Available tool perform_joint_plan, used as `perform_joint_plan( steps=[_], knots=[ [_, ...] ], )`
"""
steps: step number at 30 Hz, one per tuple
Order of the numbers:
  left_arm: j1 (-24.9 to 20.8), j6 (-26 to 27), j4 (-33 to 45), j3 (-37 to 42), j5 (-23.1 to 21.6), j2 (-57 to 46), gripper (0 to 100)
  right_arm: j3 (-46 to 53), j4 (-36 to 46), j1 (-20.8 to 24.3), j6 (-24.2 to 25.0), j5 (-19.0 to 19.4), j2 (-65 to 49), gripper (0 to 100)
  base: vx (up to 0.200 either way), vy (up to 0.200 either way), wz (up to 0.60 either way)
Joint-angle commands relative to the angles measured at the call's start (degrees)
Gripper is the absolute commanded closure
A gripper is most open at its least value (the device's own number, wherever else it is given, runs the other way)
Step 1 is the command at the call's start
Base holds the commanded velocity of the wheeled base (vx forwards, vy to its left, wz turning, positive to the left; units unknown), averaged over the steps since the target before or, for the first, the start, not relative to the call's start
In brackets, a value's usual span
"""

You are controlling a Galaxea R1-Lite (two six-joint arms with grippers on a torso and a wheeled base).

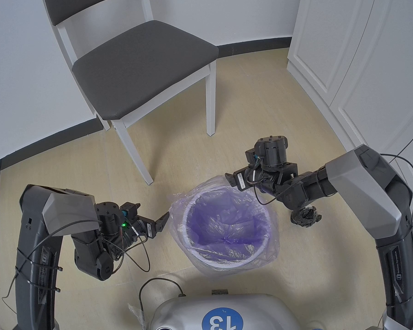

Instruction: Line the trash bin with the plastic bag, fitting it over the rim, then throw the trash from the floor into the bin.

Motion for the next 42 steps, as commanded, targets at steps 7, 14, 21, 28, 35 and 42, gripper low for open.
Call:
perform_joint_plan(
  steps=[7,14,21,28,35,42],
  knots=[
    [0.0,-0.1,-1.0,0.1,-0.1,-0.1,0,-11.9,4.1,-1.8,3.2,-0.1,6.4,0,0.000,0.000,0.00],
    [-0.3,-0.1,-1.0,0.2,-0.1,-0.3,0,12.7,9.7,-5.1,0.0,-0.6,-16.0,0,0.000,0.000,0.00],
    [-0.5,0.0,-1.0,0.3,-0.1,-0.1,0,42.7,2.8,-9.4,-6.8,4.7,-34.2,0,0.000,0.000,0.00],
    [-0.7,0.3,-1.0,0.3,0.0,0.2,0,65.5,-10.8,-5.6,-10.7,5.3,-36.3,0,0.000,0.000,0.00],
    [-0.9,0.1,-1.0,0.5,0.1,-0.1,0,83.2,-37.2,-4.9,-10.8,5.9,-27.9,0,0.000,0.000,0.00],
    [-0.9,0.0,-1.0,0.6,0.1,-0.4,0,91.4,-53.8,-1.6,-10.4,5.8,-14.9,0,0.000,0.000,0.00]
  ],
)
